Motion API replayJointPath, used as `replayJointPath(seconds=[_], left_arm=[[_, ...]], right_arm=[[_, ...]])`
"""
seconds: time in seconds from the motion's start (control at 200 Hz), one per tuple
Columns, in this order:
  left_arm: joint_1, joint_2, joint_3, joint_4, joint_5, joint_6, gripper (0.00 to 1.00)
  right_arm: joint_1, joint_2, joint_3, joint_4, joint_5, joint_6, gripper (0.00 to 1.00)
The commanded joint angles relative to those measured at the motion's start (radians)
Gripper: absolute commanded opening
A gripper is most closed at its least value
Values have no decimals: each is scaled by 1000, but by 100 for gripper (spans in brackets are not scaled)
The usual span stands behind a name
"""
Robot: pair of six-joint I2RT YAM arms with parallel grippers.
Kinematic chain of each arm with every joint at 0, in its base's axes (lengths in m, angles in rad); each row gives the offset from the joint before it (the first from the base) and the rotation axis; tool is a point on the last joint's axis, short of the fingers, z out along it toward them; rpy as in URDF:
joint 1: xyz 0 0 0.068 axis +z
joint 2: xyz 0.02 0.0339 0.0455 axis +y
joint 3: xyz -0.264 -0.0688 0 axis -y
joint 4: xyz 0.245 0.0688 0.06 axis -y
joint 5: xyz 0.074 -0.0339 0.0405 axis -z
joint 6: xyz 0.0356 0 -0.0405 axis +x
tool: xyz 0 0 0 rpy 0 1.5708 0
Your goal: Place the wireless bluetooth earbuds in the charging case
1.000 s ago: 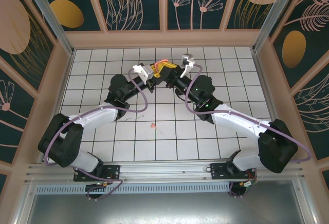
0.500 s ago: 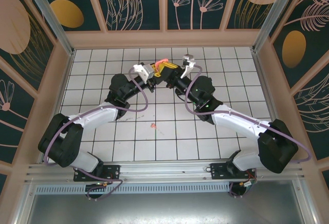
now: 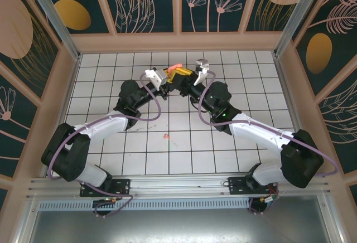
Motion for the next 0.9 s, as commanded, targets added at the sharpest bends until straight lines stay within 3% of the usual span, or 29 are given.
replayJointPath(seconds=[0.0,0.18,0.485,0.61,0.896], left_arm=[[-10,-44,49,93,9,-19,0],[-13,-41,46,91,7,-26,0],[-13,-41,36,93,-19,-52,0],[-13,-39,29,96,-34,-61,0],[-6,-48,-38,164,-246,-79,0]], right_arm=[[7,21,19,-101,13,8,33],[3,18,35,-122,27,18,39],[-35,3,50,-159,21,93,62],[-53,-5,53,-149,-9,125,68],[-59,-117,92,-226,-72,178,75]])
